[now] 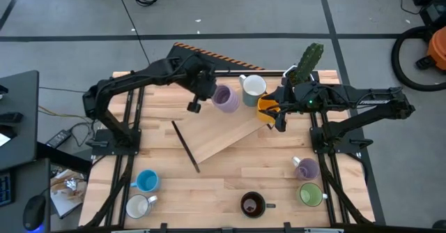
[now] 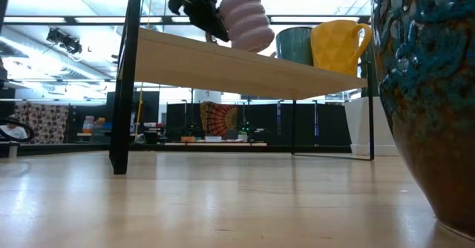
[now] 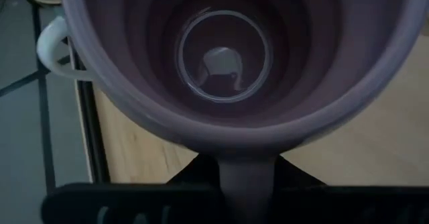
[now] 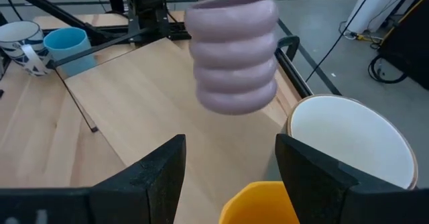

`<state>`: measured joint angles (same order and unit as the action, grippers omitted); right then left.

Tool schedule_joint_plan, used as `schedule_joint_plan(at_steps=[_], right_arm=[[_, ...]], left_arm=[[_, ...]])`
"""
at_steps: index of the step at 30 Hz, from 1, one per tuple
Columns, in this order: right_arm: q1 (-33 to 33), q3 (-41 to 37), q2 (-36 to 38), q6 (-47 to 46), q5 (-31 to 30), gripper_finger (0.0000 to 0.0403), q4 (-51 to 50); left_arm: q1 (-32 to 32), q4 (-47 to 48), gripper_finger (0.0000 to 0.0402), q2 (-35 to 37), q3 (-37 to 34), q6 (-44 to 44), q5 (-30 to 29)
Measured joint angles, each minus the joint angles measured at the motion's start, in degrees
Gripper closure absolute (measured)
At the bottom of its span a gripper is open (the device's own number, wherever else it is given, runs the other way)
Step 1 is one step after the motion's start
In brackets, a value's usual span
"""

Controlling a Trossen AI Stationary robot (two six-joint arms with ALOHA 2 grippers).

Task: Place coffee mugs
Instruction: Put the purple mug on the shelf

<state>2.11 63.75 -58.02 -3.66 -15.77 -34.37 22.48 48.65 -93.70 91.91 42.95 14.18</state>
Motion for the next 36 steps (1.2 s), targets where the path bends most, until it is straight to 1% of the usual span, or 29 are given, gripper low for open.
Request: schedule_joint_plan(at_steps=[3, 6, 9, 13, 19, 21, 24, 28, 36], right_arm=[[-0.01, -0.01, 0.00, 0.02, -0.02, 0.0167, -0.01], [0.00, -0.02, 0.00, 0.02, -0.02, 0.0167, -0.02], [0.00, -0.02, 0.00, 0.37, -0.04, 0.0167, 0.00], [0.00, -0.02, 0.00, 0.45, -0.69, 0.0167, -0.01], [0.00, 0.00, 0.00, 0.44, -0.76, 0.0167, 0.04], [0.00, 0.00, 0.02, 0.34, -0.74, 0.0167, 0.08], [0.00, -0.01, 0.02, 0.26, -0.74, 0.0167, 0.04], [0.00, -0.02, 0.02, 0.31, -0.72, 0.0167, 0.02], [0.00, -0.02, 0.02, 0.42, -0.72, 0.0167, 0.00]], left_arm=[[0.91, 1.86, 0.0368, -2.38, 2.97, 1.02, -0.12], [1.54, 2.42, 0.0368, -4.01, 4.02, 1.31, 0.79], [1.86, 2.71, 0.0368, -5.09, 4.11, 2.67, 1.88], [2.01, 3.68, 0.0368, -6.49, 4.16, 4.51, 1.52], [2.53, 1.44, 0.0368, -7.13, 4.16, 7.16, 1.69], [2.84, 1.14, 0.0368, -7.74, 4.16, 7.92, 2.60], [3.11, 1.00, 0.0368, -8.84, 4.16, 10.73, 4.09], [3.08, 1.00, 0.0368, -9.69, 4.09, 13.93, 3.84], [3.08, 0.01, 0.0368, -10.61, 4.09, 15.10, 4.38]])
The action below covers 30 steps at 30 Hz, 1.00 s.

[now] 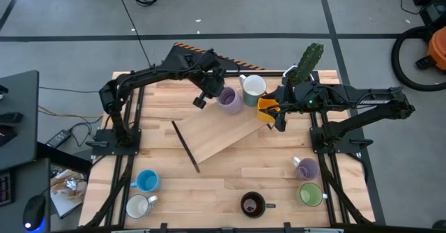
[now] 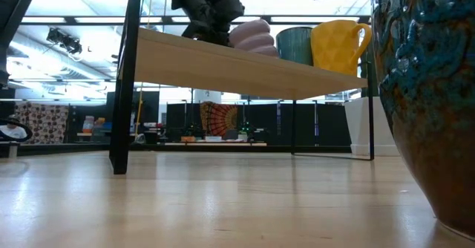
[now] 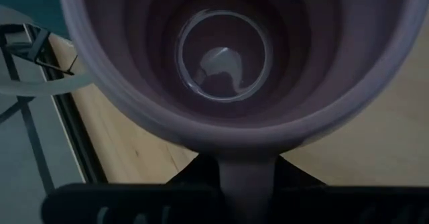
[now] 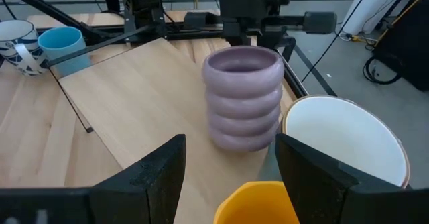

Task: Place coffee mugs
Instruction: Put the purple mug on the shelf

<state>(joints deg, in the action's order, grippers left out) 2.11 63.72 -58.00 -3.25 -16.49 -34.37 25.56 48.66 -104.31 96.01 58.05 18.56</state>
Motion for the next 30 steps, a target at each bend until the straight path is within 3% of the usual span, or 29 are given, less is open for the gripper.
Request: schedule_joint_plan(at_steps=[10, 23, 30], right_arm=[[0.00, 0.02, 0.00, 0.00, 0.04, 0.0167, 0.00], [0.00, 0.00, 0.00, 0.00, 0.04, 0.0167, -0.02], [0.00, 0.02, 0.00, 0.19, 0.05, 0.0167, 0.00]], left_arm=[[0.00, -0.11, 0.0365, -0.72, 0.07, 0.48, -0.45], [-0.44, -5.43, 0.0262, -0.72, 0.07, -2.67, -5.62], [-0.44, -6.13, 0.0238, -0.72, 0.04, -3.26, -8.99]])
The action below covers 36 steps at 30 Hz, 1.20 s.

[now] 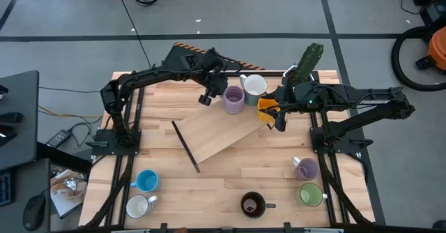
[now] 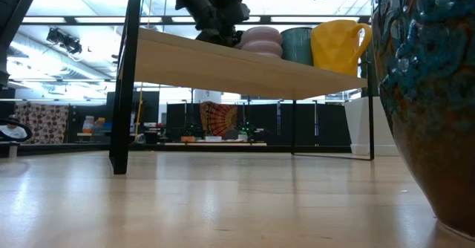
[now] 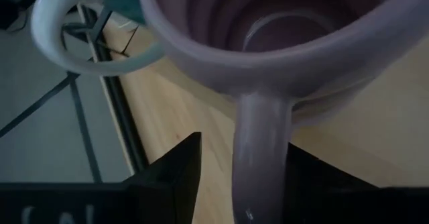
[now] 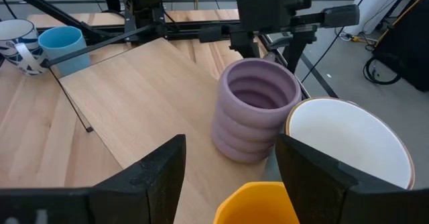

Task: Place coffee mugs
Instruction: Put the purple mug on the shelf

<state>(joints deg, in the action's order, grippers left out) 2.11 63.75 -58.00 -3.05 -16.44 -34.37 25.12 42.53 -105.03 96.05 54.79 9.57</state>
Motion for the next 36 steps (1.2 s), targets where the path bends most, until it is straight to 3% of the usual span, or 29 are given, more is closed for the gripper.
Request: schedule_joint_plan(at_steps=[36], right_arm=[[0.00, -0.02, 0.00, 0.22, 0.01, 0.0167, -0.02]], left_arm=[[0.42, -9.35, 0.0237, 0.00, -0.07, -3.22, -6.17]])
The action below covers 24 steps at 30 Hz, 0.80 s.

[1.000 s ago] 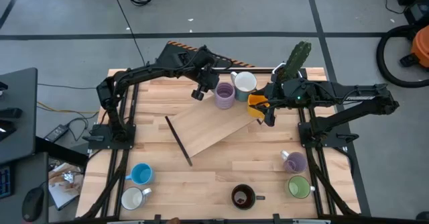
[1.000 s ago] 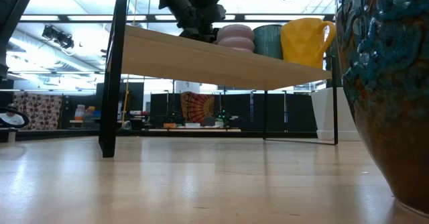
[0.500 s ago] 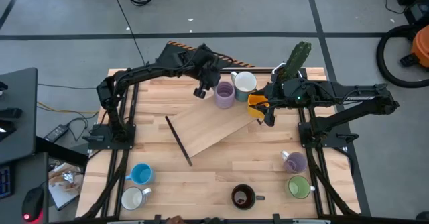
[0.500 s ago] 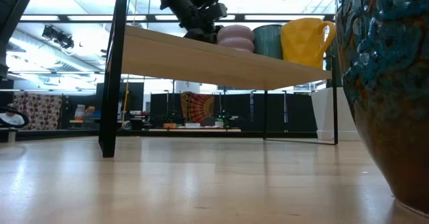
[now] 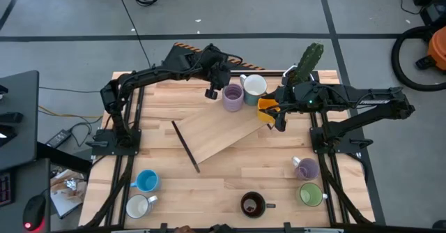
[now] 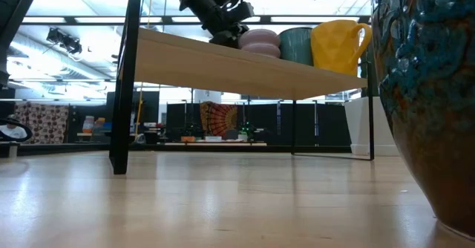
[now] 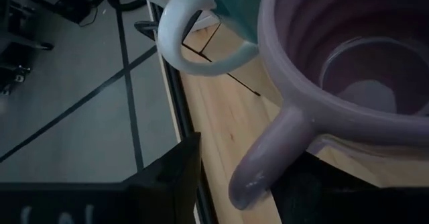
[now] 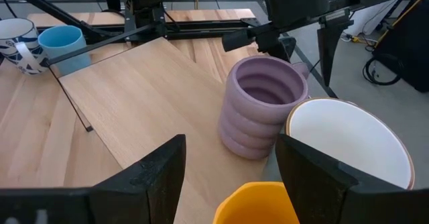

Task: Place coffee mugs
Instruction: Put the purple mug on the shelf

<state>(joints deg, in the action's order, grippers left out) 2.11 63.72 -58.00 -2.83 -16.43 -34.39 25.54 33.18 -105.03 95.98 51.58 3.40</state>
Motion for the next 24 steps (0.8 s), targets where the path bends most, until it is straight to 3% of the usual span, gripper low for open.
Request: schedule_joint_plan(at_steps=[24], right_arm=[[0.00, 0.00, 0.00, 0.51, 0.00, 0.0167, -0.02]], left_arm=[[-0.70, 1.38, 0.0237, 1.01, 0.00, -4.79, 6.30]])
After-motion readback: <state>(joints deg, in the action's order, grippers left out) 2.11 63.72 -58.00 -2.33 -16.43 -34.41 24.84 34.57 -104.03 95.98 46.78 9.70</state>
